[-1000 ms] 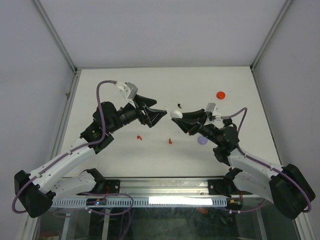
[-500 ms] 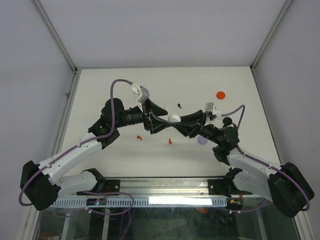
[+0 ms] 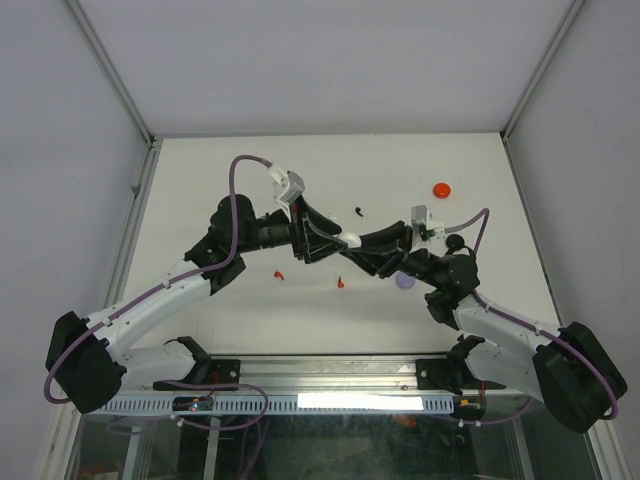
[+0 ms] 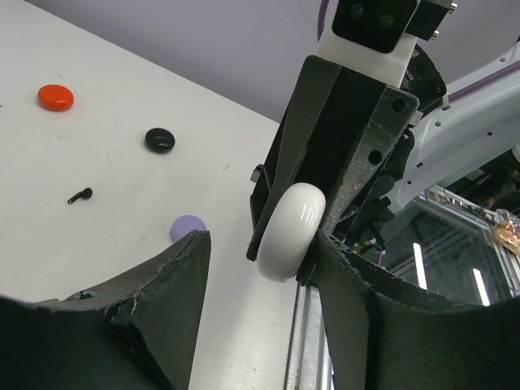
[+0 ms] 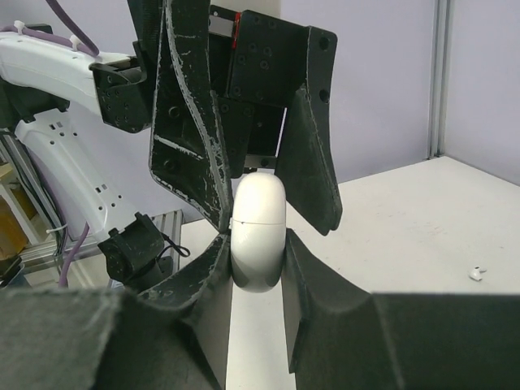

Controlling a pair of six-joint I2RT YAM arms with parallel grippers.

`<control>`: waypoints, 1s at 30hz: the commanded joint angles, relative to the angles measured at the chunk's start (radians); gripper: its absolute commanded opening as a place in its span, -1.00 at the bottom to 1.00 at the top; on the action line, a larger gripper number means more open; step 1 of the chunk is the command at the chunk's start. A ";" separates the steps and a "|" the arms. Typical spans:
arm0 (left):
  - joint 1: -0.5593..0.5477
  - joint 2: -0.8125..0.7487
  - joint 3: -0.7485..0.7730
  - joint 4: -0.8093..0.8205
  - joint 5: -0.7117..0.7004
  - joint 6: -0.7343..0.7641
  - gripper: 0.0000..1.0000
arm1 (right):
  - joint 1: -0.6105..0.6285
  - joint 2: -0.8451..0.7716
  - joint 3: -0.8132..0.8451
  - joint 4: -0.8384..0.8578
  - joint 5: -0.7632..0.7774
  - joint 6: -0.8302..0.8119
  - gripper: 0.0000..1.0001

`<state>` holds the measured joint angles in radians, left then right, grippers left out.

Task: Insert the wireless bluetooth earbuds into the charging case
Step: Open the charging case.

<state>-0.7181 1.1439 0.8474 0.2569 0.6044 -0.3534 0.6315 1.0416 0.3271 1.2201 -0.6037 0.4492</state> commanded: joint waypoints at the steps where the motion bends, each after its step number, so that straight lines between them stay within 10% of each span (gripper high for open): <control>1: 0.019 0.003 0.030 0.071 0.001 -0.036 0.08 | -0.004 -0.011 0.044 0.089 -0.046 0.020 -1.00; 30: 0.079 0.033 0.049 -0.017 -0.030 -0.107 0.44 | -0.004 0.000 0.010 0.131 -0.096 -0.020 -1.00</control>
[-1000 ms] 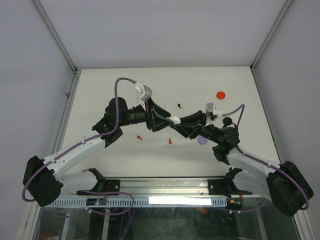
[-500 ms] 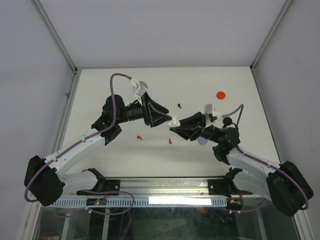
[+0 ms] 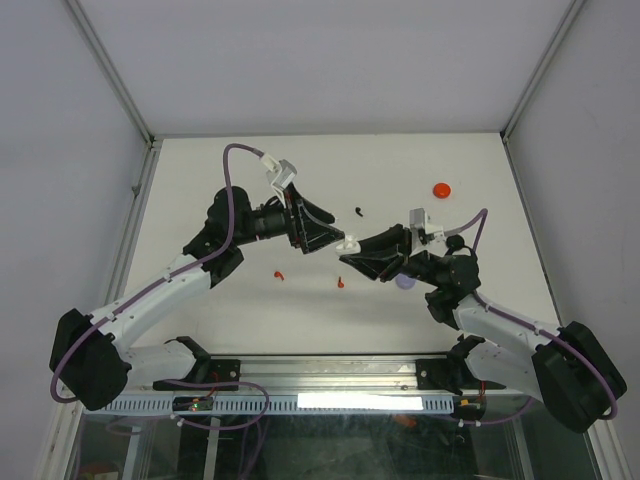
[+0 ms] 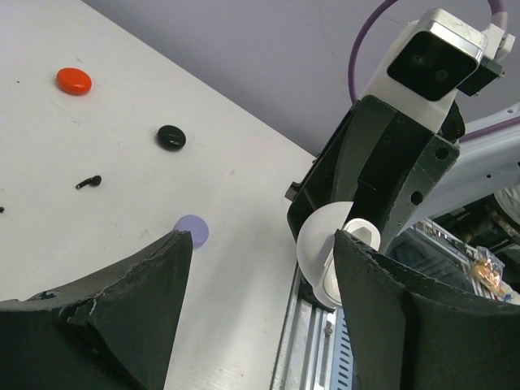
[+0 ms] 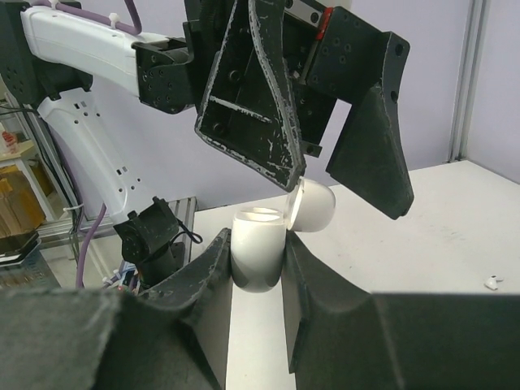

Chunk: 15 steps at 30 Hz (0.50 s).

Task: Insert the wireless bluetooth earbuds into the charging case
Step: Open the charging case.

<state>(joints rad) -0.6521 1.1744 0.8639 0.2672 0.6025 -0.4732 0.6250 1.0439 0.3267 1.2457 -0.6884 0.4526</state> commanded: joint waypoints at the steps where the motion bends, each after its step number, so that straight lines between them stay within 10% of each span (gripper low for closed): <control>1: 0.015 -0.005 0.033 -0.027 -0.027 0.014 0.45 | 0.003 -0.004 0.006 0.094 -0.004 -0.038 -1.00; 15: 0.020 -0.069 0.091 -0.230 -0.254 0.103 0.61 | -0.007 -0.028 -0.084 0.028 0.106 -0.221 -1.00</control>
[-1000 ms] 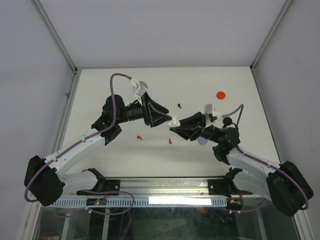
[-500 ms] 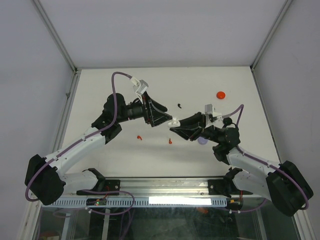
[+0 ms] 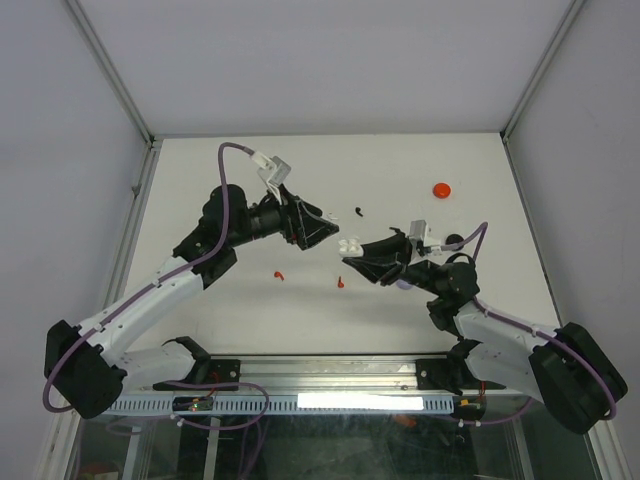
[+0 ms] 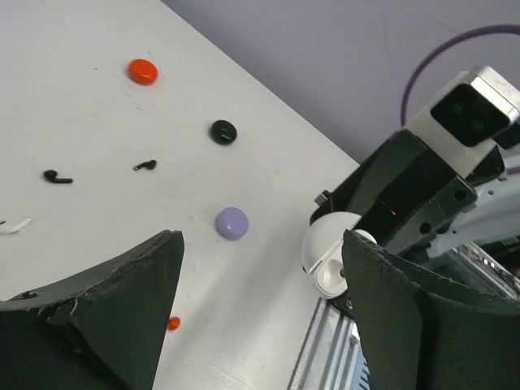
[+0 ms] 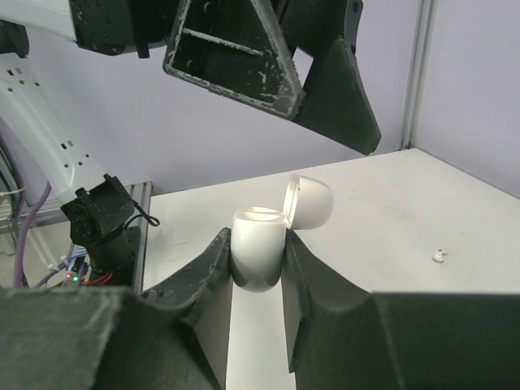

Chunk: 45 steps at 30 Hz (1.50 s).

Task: Insert the wireless bluetooth earbuds into the charging case
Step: Open the charging case, then pick up the earbud from the center of the board.

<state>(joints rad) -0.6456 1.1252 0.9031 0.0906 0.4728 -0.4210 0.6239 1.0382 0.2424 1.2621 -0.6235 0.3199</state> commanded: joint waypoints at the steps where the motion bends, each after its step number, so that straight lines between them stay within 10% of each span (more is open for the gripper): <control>1: 0.014 -0.012 0.057 -0.078 -0.192 0.060 0.60 | -0.006 -0.024 -0.003 0.001 0.054 -0.104 -1.00; 9: 0.036 0.132 0.106 -0.236 -0.482 0.114 0.57 | -0.006 -0.037 -0.059 0.018 0.115 -0.169 -1.00; 30: 0.126 0.711 0.455 -0.293 -0.430 0.038 0.20 | -0.024 -0.092 -0.068 -0.114 0.176 -0.241 -1.00; 45: 0.245 0.806 0.564 -0.399 -0.711 0.130 0.20 | -0.030 -0.065 -0.074 -0.091 0.160 -0.220 -1.00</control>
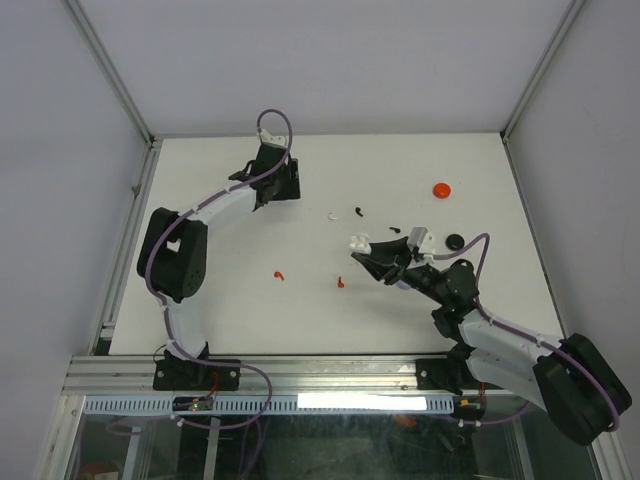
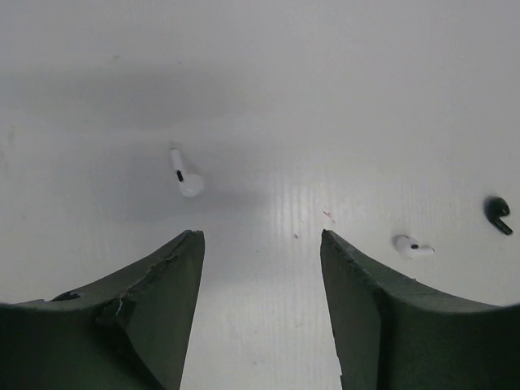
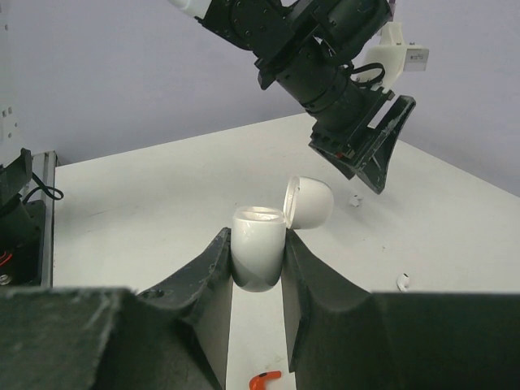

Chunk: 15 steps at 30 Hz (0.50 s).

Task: Insert the wireless bluetooth earbuds into the charging case
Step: Pick up the earbud from the center of the board.

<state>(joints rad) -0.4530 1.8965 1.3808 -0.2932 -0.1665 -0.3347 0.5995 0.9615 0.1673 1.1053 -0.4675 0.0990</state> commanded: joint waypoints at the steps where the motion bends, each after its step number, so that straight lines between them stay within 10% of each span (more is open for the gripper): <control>1: 0.067 0.048 0.101 -0.020 -0.065 0.045 0.20 | -0.006 0.015 0.001 0.066 0.002 0.003 -1.00; 15: 0.135 0.239 0.274 -0.097 0.064 0.075 -0.01 | -0.021 -0.007 0.013 0.011 0.004 -0.013 -1.00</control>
<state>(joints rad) -0.3134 2.1227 1.5932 -0.3817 -0.1715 -0.2905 0.5861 0.9737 0.1661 1.0931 -0.4679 0.1001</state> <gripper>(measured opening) 0.506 0.283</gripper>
